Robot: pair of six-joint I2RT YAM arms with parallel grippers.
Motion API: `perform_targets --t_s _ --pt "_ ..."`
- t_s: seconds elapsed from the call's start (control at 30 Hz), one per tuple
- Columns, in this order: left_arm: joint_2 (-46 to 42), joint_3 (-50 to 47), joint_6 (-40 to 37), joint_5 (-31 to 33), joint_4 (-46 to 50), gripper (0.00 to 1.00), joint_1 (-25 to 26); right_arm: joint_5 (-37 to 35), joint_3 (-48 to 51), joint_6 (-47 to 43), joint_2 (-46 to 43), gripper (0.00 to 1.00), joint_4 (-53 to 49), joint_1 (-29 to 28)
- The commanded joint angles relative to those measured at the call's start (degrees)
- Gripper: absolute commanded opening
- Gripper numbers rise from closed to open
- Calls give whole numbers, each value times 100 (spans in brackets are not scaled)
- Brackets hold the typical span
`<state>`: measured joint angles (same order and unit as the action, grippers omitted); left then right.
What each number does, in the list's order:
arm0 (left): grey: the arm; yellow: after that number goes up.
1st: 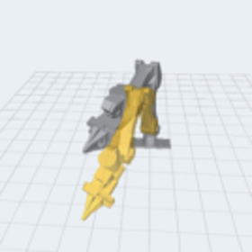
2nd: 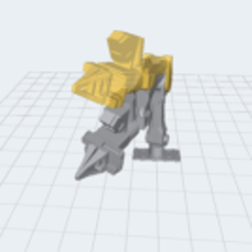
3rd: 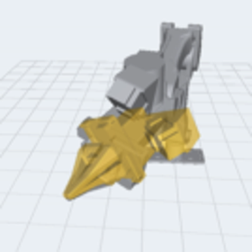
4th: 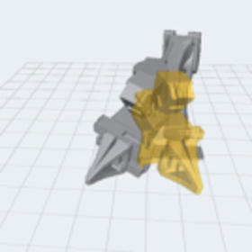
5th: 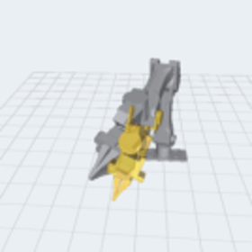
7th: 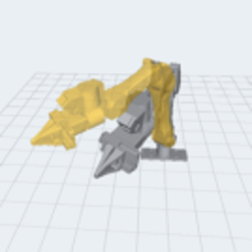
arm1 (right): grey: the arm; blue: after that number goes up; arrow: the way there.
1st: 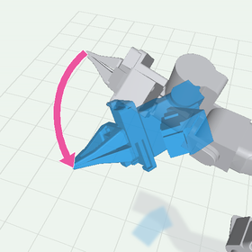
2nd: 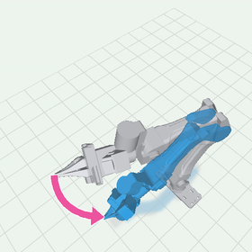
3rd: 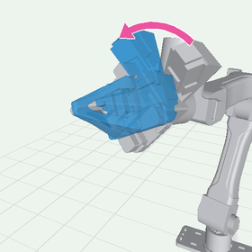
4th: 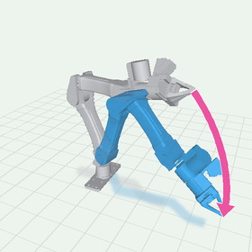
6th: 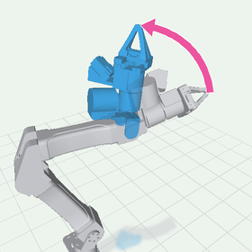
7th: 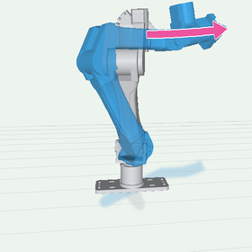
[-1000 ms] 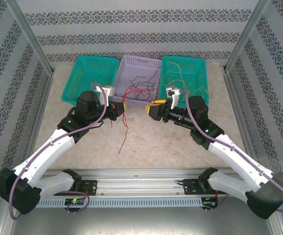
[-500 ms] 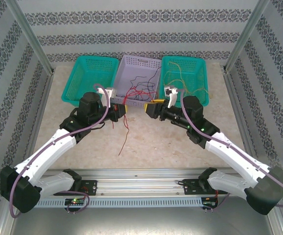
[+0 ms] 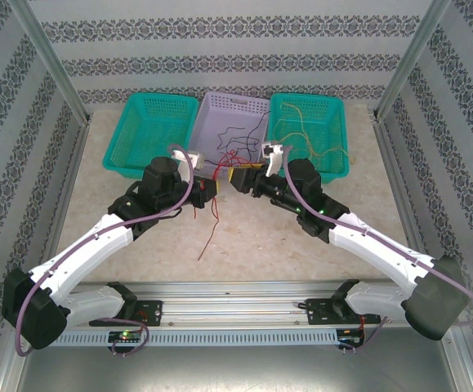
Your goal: Untangle the cables
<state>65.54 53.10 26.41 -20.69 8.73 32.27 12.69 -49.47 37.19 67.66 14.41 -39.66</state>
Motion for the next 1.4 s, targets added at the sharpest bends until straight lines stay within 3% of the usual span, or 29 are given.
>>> perform_targets --t_s 0.0,0.17,0.47,0.6,0.7,0.77,0.8,1.03,1.37 --pt "-43 -50 -108 30 -79 0 69 -433 -10 -17 -67 55 382 -77" --pt "92 34 -172 -130 -92 0 153 -352 -182 217 333 55 481 -146" --pt "179 139 -465 125 167 0 387 -494 -492 145 737 53 760 -410" --pt "170 135 -480 167 186 0 414 -677 -555 15 785 35 624 -499" --pt "127 115 -508 213 199 0 412 -839 -490 -58 700 15 525 -519" --pt "122 127 -519 216 217 6 412 -1010 -452 -120 598 2 432 -524" --pt "117 137 -522 210 221 9 414 -1068 -438 -148 572 0 417 -517" --pt "82 67 -503 153 156 37 413 -1549 -380 -308 218 0 299 -435" --pt "-23 -547 -373 184 -332 39 415 -1097 -588 -110 -260 0 27 -58"
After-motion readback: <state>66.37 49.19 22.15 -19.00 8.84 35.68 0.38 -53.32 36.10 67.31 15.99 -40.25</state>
